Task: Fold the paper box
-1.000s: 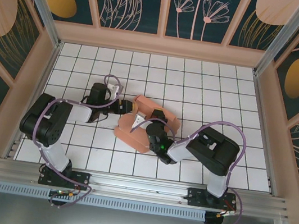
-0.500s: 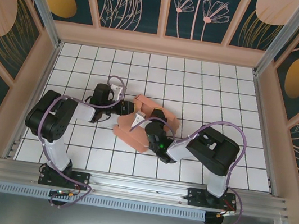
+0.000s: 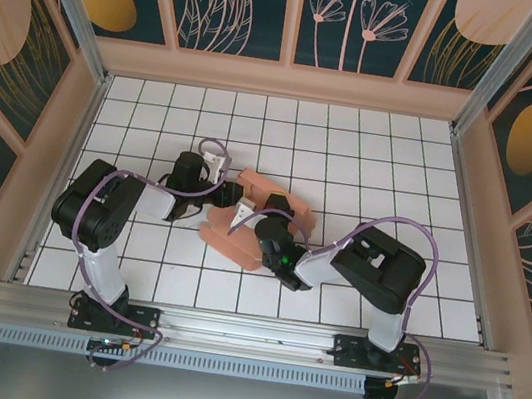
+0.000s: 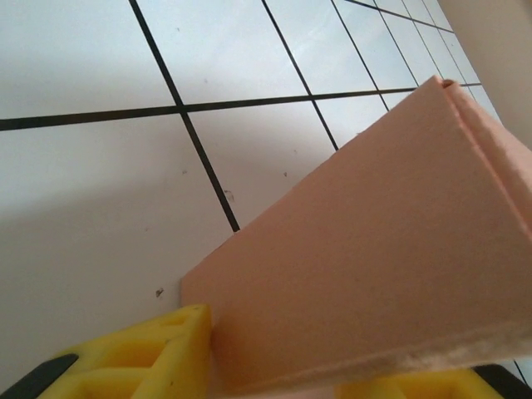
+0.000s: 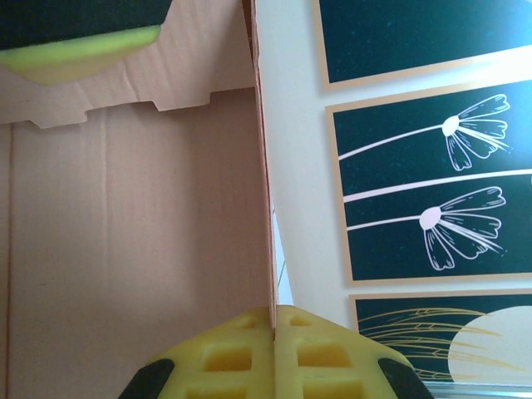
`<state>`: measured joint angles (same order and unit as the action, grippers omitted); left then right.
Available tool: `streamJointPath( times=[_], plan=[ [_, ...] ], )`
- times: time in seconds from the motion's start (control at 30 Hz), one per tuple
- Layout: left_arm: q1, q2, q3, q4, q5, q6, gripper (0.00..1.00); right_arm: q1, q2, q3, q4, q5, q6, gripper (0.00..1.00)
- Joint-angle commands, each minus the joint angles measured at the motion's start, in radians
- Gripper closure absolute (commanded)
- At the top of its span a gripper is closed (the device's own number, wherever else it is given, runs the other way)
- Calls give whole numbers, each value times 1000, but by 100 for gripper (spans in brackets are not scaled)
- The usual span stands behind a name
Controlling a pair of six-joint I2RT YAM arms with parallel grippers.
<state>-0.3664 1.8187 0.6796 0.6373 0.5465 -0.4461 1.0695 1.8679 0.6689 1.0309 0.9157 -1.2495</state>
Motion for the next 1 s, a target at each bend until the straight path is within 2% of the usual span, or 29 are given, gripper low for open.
streamJointPath(
  times=[0.0, 0.37, 0.63, 0.97],
  plan=[
    [-10, 0, -8, 72, -24, 10, 62, 16, 26, 26, -12, -22, 23, 100],
    [-17, -10, -26, 88, -37, -13, 67, 27, 124, 29, 177, 28, -141, 100],
    [-46, -19, -60, 112, -108, 36, 68, 30, 143, 56, 145, 41, -136, 100],
    [-66, -14, -61, 91, -159, 80, 76, 31, 142, 82, 97, 48, -103, 100]
  ],
)
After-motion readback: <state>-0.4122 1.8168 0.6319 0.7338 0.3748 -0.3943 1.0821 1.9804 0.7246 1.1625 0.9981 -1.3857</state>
